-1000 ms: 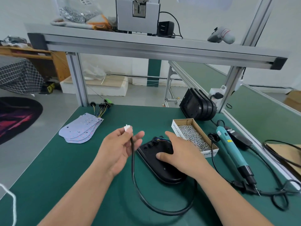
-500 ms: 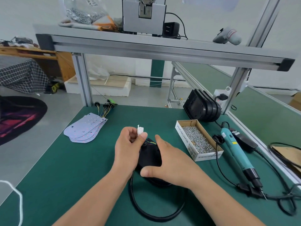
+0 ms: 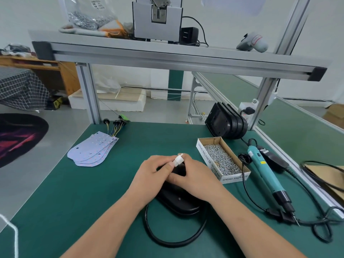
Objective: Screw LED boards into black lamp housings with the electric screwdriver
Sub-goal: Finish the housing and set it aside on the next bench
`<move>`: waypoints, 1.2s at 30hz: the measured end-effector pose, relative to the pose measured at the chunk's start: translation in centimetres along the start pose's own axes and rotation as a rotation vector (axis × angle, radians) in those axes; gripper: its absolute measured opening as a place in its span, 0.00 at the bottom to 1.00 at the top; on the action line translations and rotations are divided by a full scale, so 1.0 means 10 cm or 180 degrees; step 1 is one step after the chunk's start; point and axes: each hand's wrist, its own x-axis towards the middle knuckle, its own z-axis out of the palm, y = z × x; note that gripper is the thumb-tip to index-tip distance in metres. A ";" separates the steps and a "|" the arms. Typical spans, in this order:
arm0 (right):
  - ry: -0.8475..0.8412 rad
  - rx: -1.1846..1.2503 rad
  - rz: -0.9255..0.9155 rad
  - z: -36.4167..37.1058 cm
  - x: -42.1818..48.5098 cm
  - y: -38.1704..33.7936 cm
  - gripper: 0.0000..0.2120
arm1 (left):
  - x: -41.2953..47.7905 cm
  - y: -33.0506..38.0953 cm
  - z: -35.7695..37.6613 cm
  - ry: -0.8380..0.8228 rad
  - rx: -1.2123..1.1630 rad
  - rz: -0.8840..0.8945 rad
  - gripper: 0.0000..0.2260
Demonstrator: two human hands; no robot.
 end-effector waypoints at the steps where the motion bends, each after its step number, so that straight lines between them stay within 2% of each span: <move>1: -0.0025 0.0152 -0.0017 -0.01 0.00 0.01 0.32 | 0.00 0.00 0.01 -0.0032 0.0192 0.0043 0.13; 3: -0.0108 0.0670 -0.0007 -0.05 0.02 0.07 0.21 | -0.01 -0.03 0.02 -0.0002 0.0625 0.0098 0.16; 5: -0.0210 0.1506 0.0249 -0.11 0.04 0.17 0.15 | 0.00 -0.06 0.04 0.0010 0.1035 0.0011 0.18; 7: -0.0298 0.2130 0.0470 -0.16 0.05 0.25 0.16 | 0.01 -0.05 0.04 -0.0001 0.1442 -0.0122 0.21; 9: -0.0280 0.2374 0.0486 -0.17 0.06 0.31 0.21 | 0.01 -0.03 0.07 0.0088 0.1600 -0.0210 0.21; 11: -0.0166 0.2384 0.0497 -0.18 0.06 0.31 0.24 | 0.00 0.00 0.11 0.0240 0.1641 -0.0194 0.18; 14: -0.0222 0.2331 0.0629 -0.19 0.07 0.30 0.22 | -0.02 0.02 0.16 0.0360 0.1570 -0.0067 0.10; 17: -0.0219 0.1731 0.0683 -0.22 0.06 0.26 0.26 | -0.02 0.01 0.16 0.0367 0.1558 0.0030 0.07; 20: -0.0219 0.1407 0.0608 -0.26 0.03 0.20 0.25 | -0.05 -0.01 0.15 0.0455 0.1408 0.0153 0.04; 24: -0.0193 0.1872 0.0790 -0.28 0.00 0.20 0.24 | -0.08 -0.03 0.15 0.0637 0.1120 0.0545 0.05; 28: -0.0022 0.2230 0.0708 -0.39 -0.04 0.23 0.21 | -0.10 -0.04 0.14 0.0631 0.0713 0.0756 0.09; 31: 0.0388 0.2287 0.0570 -0.53 -0.10 0.31 0.23 | -0.10 -0.09 0.10 0.0605 0.0400 0.0663 0.22; 36: 0.1061 0.2508 0.0528 -0.98 -0.29 0.41 0.18 | -0.06 -0.12 0.09 0.0540 -0.0008 0.0226 0.22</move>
